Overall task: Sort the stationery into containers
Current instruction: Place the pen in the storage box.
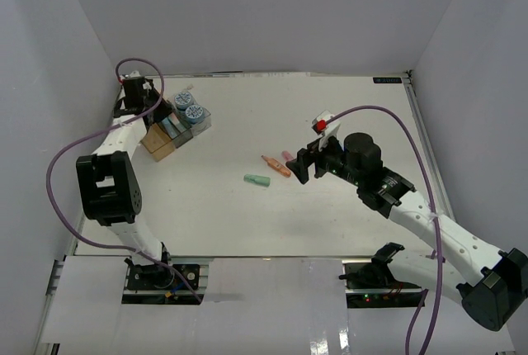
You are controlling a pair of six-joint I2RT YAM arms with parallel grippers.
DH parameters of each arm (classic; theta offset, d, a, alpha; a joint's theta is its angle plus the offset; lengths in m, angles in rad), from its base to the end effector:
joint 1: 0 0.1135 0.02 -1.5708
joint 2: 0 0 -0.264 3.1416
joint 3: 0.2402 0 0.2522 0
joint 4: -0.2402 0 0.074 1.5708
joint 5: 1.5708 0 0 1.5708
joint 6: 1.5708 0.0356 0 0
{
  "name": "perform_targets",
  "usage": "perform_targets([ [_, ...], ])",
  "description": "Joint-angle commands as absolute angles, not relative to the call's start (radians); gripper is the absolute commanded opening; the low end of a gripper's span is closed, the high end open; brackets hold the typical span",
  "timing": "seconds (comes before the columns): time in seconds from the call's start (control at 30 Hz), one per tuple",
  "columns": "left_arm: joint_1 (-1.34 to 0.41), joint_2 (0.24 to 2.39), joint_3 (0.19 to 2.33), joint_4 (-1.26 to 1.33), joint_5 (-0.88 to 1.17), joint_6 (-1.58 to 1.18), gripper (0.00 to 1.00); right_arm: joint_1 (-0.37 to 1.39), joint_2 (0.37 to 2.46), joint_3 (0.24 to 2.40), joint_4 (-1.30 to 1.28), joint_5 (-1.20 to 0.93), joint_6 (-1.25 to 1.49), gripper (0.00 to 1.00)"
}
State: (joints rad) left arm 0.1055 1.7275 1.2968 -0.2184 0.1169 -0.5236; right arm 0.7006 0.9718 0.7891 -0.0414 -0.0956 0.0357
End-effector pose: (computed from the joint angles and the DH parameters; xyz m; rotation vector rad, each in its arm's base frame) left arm 0.3942 0.0376 0.2604 -0.6305 2.1480 -0.3587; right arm 0.1734 0.1506 0.3217 -0.6649 1.7113 0.6086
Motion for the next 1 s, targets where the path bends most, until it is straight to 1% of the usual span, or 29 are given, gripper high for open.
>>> perform_targets([
  [0.0, 0.129, 1.773, 1.367, -0.267, 0.087, -0.563, 0.16, 0.699, 0.939, 0.778, 0.025, -0.055, 0.046, 0.9],
  [0.13, 0.132, 1.848, 1.411, -0.281, 0.081, -0.561, 0.25, 0.699, 0.936, 0.773, 0.023, -0.034, 0.045, 0.9],
  [0.17, 0.135, 1.868, 1.416, -0.281, 0.083, -0.566, 0.3, 0.698, 0.937, 0.772, 0.025, -0.029, 0.046, 0.9],
  [0.23, 0.137, 1.885, 1.427, -0.288, 0.084, -0.569, 0.34, 0.699, 0.936, 0.77, 0.023, -0.018, 0.044, 0.9],
  [0.27, 0.138, 1.887, 1.43, -0.29, 0.083, -0.569, 0.4, 0.699, 0.936, 0.769, 0.025, -0.015, 0.043, 0.9],
  [0.33, 0.138, 1.888, 1.434, -0.291, 0.081, -0.569, 0.47, 0.698, 0.942, 0.769, 0.025, -0.005, 0.044, 0.9],
  [0.37, 0.137, 1.885, 1.436, -0.291, 0.08, -0.566, 0.55, 0.698, 0.945, 0.77, 0.023, -0.003, 0.043, 0.9],
  [0.4, 0.137, 1.881, 1.437, -0.298, 0.081, -0.565, 0.58, 0.698, 0.953, 0.77, 0.023, -0.003, 0.046, 0.9],
  [0.43, 0.138, 1.872, 1.437, -0.298, 0.083, -0.563, 0.61, 0.699, 0.957, 0.77, 0.021, 0.039, 0.046, 0.9],
  [0.47, 0.137, 1.864, 1.437, -0.302, 0.084, -0.557, 0.67, 0.699, 0.96, 0.772, 0.021, 0.049, 0.049, 0.9],
  [0.57, 0.138, 1.826, 1.428, -0.316, 0.094, -0.545, 0.73, 0.695, 0.977, 0.77, 0.018, 0.11, 0.064, 0.9],
  [0.6, 0.138, 1.812, 1.416, -0.316, 0.106, -0.535, 0.77, 0.692, 0.991, 0.77, 0.015, 0.133, 0.078, 0.9],
  [0.67, 0.137, 1.775, 1.398, -0.321, 0.126, -0.523, 0.82, 0.675, 1.021, 0.769, 0.002, 0.216, 0.097, 0.9],
  [0.7, 0.138, 1.728, 1.384, -0.321, 0.155, -0.515, 0.87, 0.663, 1.034, 0.767, 0.002, 0.247, 0.107, 0.9],
  [0.77, 0.138, 1.672, 1.332, -0.318, 0.193, -0.508, 0.92, 0.608, 1.083, 0.765, -0.049, 0.288, 0.15, 0.92],
  [0.8, 0.137, 1.613, 1.313, -0.318, 0.23, -0.493, 0.98, 0.583, 1.098, 0.765, -0.057, 0.293, 0.17, 0.92],
  [0.9, 0.133, 1.493, 1.212, -0.296, 0.296, -0.463, 0.98, 0.488, 1.17, 0.753, -0.063, 0.304, 0.247, 0.96],
  [0.93, 0.129, 1.462, 1.183, -0.285, 0.346, -0.428, 0.98, 0.47, 1.195, 0.753, -0.061, 0.314, 0.256, 0.97],
  [0.97, 0.12, 1.435, 1.119, -0.258, 0.371, -0.407, 0.98, 0.442, 1.242, 0.753, -0.061, 0.327, 0.273, 0.98],
])
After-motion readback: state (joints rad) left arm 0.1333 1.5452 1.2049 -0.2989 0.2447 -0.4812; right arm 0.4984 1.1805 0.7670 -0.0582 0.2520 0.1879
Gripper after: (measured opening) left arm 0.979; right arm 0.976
